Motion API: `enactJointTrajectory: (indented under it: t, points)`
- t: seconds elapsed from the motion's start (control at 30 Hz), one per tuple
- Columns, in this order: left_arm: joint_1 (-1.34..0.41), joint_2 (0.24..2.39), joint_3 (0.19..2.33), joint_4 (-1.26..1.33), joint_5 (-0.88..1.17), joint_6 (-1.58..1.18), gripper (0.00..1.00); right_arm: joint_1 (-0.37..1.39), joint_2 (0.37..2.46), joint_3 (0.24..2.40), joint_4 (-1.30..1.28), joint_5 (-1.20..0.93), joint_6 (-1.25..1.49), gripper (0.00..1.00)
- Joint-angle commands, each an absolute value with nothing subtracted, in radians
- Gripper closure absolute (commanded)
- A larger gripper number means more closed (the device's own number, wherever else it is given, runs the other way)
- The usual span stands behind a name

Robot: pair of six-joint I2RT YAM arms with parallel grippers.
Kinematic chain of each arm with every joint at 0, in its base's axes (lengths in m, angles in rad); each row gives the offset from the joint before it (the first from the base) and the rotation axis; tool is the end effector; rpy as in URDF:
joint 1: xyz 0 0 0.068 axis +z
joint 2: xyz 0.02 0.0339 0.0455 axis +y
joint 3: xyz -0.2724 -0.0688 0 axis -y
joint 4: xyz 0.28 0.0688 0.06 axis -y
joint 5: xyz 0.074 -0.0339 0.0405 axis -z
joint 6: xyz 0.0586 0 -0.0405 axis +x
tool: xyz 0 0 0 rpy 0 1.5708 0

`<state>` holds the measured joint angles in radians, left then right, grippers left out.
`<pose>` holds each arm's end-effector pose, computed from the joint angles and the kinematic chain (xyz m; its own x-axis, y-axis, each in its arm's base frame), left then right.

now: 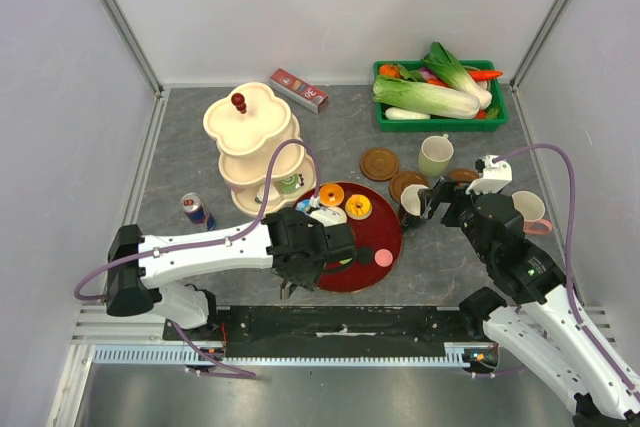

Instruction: Serve the afternoon tea

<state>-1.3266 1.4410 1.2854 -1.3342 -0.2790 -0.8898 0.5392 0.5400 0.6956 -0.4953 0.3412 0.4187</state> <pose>0.0836 -0.2690 0.2696 -0.8723 0.4115 -0.2642 0.3966 0.9114 0.1099 0.1607 0.0733 0.3132 -0.3479 0.2383 -0.9067 -0.0785 0.9564 0.2815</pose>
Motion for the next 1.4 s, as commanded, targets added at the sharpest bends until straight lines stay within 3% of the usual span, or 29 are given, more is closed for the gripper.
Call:
enactJointTrajectory:
  t: [0.0,1.37]
  points:
    - [-1.333,1.425,1.319,-1.348,-0.288,-0.885,0.46,0.541,0.535,0.692,-0.479,0.354,0.426,0.02]
    - [-1.374,1.540,1.361,-1.451,-0.241,-0.887,0.48,0.540,0.537,0.690,-0.476,0.345,0.426,0.02]
